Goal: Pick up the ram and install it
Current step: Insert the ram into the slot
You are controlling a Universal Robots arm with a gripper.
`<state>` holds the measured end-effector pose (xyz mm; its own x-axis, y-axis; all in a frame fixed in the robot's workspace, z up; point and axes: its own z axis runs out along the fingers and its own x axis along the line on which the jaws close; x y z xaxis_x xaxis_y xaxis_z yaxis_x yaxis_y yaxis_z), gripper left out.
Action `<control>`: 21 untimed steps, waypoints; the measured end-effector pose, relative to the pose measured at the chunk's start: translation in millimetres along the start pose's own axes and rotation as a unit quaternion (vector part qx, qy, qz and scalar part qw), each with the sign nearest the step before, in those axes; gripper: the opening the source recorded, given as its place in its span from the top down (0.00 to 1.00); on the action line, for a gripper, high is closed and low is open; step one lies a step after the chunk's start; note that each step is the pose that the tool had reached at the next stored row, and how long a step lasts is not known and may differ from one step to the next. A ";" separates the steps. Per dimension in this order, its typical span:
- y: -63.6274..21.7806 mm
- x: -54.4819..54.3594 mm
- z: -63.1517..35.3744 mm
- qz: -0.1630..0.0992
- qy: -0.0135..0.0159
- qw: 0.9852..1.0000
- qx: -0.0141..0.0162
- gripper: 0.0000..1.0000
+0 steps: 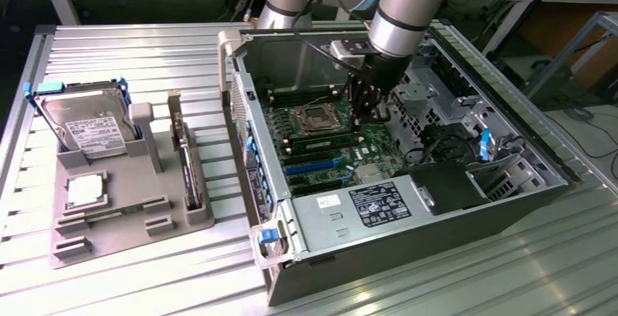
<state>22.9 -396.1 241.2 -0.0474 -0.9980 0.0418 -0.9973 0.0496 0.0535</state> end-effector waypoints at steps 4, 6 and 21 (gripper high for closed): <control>-3.3 1.1 3.2 0.000 0.000 1.000 0.000 0.89; -4.0 2.2 3.2 0.000 0.000 1.000 0.000 0.89; 40.4 4.5 -1.3 0.001 0.023 1.000 0.002 0.89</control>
<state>-17.6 -398.5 244.8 -0.0477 -0.9950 0.0881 -0.9974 0.0521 0.0492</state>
